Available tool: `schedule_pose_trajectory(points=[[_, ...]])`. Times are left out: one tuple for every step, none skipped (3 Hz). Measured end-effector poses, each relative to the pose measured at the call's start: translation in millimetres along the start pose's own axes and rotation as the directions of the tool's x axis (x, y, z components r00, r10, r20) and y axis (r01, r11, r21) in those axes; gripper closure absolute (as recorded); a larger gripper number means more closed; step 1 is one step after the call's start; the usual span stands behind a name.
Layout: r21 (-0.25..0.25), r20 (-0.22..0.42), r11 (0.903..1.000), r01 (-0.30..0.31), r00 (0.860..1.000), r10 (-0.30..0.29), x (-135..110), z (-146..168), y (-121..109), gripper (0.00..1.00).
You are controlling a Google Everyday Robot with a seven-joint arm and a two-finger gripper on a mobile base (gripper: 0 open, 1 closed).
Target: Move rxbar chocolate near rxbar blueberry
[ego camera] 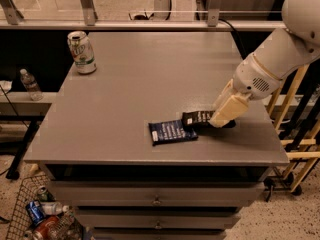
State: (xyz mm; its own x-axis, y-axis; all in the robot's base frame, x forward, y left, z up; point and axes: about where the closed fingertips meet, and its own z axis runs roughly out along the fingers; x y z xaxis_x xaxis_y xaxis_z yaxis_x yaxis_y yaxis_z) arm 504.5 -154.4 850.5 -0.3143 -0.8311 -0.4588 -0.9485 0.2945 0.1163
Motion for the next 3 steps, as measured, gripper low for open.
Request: schedule_pose_trajectory(points=[[0.0,0.0,1.0,0.001,1.0,-0.001,-0.8,1.2,-0.1,0.13],[-0.001,0.001,1.0,0.002,1.0,-0.002,-1.6,2.4,-0.2,0.0],[0.0,0.001,1.0,0.003,1.0,-0.003,-1.6,2.3,-0.2,0.0]])
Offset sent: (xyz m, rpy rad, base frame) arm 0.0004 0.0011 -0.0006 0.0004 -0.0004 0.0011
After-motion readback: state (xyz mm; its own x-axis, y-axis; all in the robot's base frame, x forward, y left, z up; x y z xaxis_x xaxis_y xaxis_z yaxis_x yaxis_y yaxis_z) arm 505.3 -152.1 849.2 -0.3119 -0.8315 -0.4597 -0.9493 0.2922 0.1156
